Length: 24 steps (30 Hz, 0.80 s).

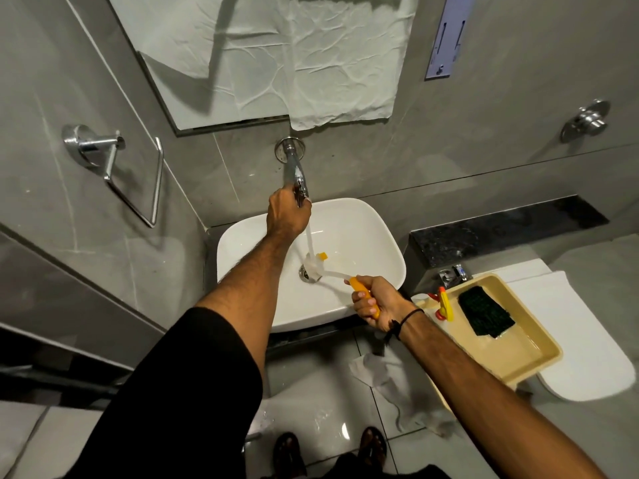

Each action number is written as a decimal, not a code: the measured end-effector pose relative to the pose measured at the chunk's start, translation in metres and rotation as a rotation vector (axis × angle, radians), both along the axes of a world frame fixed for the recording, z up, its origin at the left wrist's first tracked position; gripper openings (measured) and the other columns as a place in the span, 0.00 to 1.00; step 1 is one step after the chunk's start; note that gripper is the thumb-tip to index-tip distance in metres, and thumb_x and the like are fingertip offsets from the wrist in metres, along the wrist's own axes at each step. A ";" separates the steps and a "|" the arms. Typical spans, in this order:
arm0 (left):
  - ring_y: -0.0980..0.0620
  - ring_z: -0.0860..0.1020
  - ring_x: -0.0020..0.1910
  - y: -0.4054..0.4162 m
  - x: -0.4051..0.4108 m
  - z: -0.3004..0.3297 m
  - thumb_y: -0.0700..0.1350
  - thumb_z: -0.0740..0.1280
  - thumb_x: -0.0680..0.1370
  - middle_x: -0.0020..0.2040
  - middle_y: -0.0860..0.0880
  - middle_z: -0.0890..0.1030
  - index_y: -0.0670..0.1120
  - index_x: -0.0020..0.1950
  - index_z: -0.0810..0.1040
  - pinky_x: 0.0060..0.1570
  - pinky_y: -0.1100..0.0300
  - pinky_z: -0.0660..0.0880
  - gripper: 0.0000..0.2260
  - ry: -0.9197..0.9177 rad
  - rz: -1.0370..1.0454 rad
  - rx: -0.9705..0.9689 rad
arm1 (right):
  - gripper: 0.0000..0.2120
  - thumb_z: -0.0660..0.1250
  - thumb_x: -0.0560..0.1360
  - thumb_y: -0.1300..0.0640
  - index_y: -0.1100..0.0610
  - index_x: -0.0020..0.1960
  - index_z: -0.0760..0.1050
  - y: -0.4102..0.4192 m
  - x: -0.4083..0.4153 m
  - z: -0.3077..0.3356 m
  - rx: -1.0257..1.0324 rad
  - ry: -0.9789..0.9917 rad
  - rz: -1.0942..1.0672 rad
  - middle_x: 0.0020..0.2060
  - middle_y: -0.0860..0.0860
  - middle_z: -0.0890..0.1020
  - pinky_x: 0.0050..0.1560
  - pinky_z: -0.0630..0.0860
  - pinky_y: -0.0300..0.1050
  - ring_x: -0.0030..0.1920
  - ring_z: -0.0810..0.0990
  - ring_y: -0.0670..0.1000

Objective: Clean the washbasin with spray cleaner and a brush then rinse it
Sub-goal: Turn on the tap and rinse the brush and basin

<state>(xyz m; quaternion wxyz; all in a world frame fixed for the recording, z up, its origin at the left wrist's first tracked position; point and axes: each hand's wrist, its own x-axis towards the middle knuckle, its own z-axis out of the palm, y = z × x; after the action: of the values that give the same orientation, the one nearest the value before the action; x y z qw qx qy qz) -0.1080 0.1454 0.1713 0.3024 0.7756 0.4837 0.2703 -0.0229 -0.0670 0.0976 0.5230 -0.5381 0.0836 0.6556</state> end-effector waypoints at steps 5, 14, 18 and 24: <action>0.37 0.82 0.57 0.015 -0.006 -0.001 0.41 0.69 0.79 0.57 0.38 0.85 0.38 0.61 0.81 0.58 0.47 0.80 0.12 -0.057 -0.037 -0.052 | 0.10 0.55 0.84 0.55 0.58 0.60 0.72 0.005 -0.015 0.004 -0.061 -0.173 0.039 0.26 0.51 0.70 0.16 0.58 0.33 0.17 0.61 0.44; 0.44 0.85 0.52 0.038 -0.005 -0.002 0.40 0.73 0.78 0.54 0.42 0.87 0.39 0.61 0.83 0.56 0.58 0.79 0.12 -0.173 -0.067 -0.206 | 0.20 0.58 0.83 0.54 0.61 0.73 0.69 0.020 -0.025 0.014 -0.154 -0.386 0.179 0.29 0.52 0.74 0.17 0.62 0.34 0.18 0.63 0.44; 0.51 0.82 0.45 0.036 0.000 -0.006 0.39 0.74 0.77 0.53 0.42 0.87 0.38 0.62 0.83 0.44 0.73 0.76 0.13 -0.199 -0.077 -0.251 | 0.15 0.58 0.82 0.54 0.61 0.65 0.70 0.017 -0.025 0.018 -0.169 -0.456 0.213 0.30 0.54 0.78 0.18 0.63 0.34 0.18 0.65 0.46; 0.55 0.81 0.43 0.041 -0.001 -0.009 0.42 0.77 0.76 0.50 0.45 0.87 0.39 0.61 0.84 0.44 0.73 0.74 0.15 -0.196 -0.092 -0.292 | 0.17 0.67 0.76 0.53 0.63 0.57 0.84 0.012 -0.030 0.016 -0.198 -0.865 0.378 0.30 0.52 0.86 0.26 0.72 0.39 0.22 0.74 0.49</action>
<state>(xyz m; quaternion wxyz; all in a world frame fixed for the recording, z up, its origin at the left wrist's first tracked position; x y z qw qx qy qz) -0.1091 0.1864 0.1619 0.4696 0.7148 0.4500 0.2571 -0.0531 -0.0550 0.1136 0.3276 -0.8145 -0.1788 0.4442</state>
